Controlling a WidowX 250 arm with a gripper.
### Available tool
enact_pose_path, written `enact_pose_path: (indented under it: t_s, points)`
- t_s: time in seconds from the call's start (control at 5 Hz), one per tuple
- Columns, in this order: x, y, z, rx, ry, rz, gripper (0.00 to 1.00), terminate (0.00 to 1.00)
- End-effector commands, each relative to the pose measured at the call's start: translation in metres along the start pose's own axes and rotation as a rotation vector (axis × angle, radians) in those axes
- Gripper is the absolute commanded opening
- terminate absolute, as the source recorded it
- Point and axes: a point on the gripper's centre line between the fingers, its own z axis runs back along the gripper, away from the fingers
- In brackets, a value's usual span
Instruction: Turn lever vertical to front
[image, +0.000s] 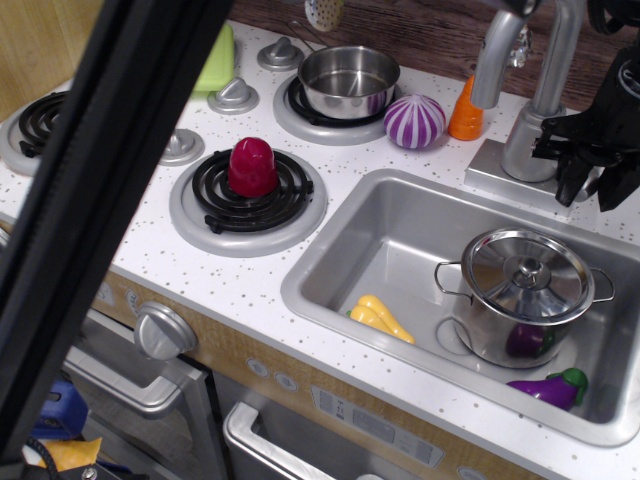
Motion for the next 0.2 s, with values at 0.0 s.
enact_pose_path:
  t_s: [0.0]
  points:
    - [-0.0161,0.0059,0.0012,0.056,0.029,0.058,0.00,1.00]
